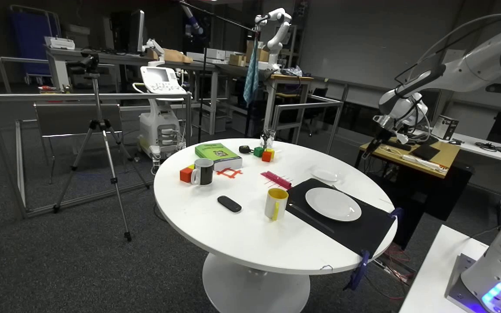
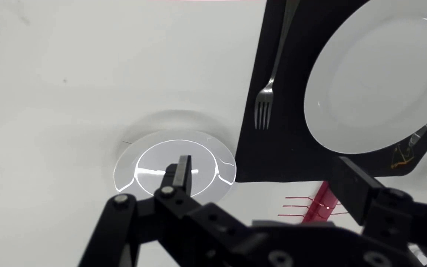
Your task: Move the smaller plate to the right
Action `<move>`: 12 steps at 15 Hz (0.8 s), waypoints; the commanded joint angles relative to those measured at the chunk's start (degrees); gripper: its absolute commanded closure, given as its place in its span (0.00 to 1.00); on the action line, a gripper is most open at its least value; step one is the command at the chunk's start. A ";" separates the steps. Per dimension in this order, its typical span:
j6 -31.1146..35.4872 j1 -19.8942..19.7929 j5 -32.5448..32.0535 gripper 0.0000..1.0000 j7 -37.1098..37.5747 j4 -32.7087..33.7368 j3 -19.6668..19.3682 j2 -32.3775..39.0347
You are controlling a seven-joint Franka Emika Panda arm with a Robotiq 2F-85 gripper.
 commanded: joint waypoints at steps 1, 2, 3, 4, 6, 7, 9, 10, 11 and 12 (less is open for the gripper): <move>-2.61 -1.54 -0.99 0.00 -1.00 3.95 0.19 2.96; -2.69 -1.62 -0.98 0.00 -0.09 4.50 0.34 3.62; -2.51 -1.49 -1.38 0.00 0.67 4.96 0.44 4.20; -2.56 -1.32 -1.63 0.00 1.26 5.45 0.63 4.79; -2.58 -0.78 -2.73 0.00 2.72 6.14 1.01 5.85; -2.55 -0.21 -3.90 0.00 4.26 6.47 1.10 6.31; -2.51 1.05 -7.04 0.00 8.62 6.92 1.23 7.10; -2.86 1.68 -8.86 0.00 11.11 7.26 1.26 7.44; -3.20 2.43 -10.89 0.00 13.73 7.49 1.26 7.67; -3.96 3.08 -12.86 0.00 16.16 7.78 1.30 7.85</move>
